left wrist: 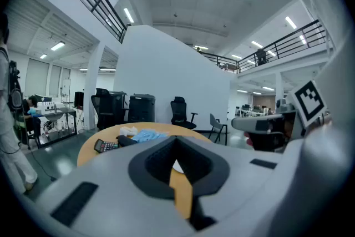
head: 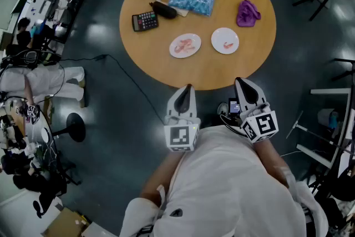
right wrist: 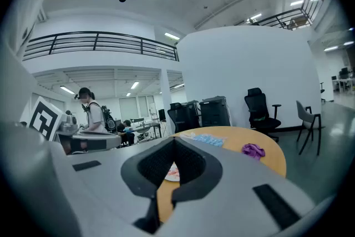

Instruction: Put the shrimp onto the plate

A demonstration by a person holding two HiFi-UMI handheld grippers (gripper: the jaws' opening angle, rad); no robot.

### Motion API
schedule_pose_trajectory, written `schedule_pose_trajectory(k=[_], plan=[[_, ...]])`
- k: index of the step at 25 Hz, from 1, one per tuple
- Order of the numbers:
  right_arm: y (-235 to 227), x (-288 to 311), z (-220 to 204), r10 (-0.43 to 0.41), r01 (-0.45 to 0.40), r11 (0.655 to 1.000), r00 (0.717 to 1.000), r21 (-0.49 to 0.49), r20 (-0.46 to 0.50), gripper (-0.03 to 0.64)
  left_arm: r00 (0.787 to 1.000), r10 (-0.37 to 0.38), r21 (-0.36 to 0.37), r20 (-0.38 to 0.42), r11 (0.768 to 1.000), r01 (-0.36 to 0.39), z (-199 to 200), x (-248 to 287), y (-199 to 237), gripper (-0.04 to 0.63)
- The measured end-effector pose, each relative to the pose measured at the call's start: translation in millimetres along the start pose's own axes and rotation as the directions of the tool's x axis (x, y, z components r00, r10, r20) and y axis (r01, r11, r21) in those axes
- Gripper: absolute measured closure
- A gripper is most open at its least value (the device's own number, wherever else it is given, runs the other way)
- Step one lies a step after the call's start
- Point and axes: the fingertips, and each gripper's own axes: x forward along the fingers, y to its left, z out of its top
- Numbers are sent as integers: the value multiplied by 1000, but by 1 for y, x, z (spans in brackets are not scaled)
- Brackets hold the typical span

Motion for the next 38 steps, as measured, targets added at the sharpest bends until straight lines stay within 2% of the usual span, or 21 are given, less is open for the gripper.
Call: schedule_pose_trajectory(k=[8, 15, 21, 28, 31, 34, 38], plan=[[-4, -4, -2, -7, 7, 1000, 1000, -1, -1, 601, 1000, 1, 1, -5, 1000, -1, -1, 0, -5, 588], [-15, -5, -2, -12, 12, 999, 1000, 38, 3, 601, 999, 31, -20, -26, 999, -31, -9, 3, -6, 588], [-23, -1, -1, 35, -35, 998, 999, 47, -7, 601, 998, 64, -27, -21, 998, -65, -5, 13, -10, 588], [-26, 23, 5, 117, -117, 992, 993, 47, 1, 601, 994, 97, -44, -52, 994, -99, -16, 33, -9, 588], [-28, 33, -2, 108, -106, 993, 994, 55, -24, 601, 994, 86, -42, -67, 995, -89, -23, 38, -4, 588], [-32, 51, -5, 82, -80, 996, 996, 48, -32, 601, 997, 45, -14, -63, 999, -46, -23, 54, 9, 588], [-32, 71, -12, 59, -58, 998, 997, 28, -55, 601, 997, -8, -40, -79, 999, 5, -29, 72, 30, 588]])
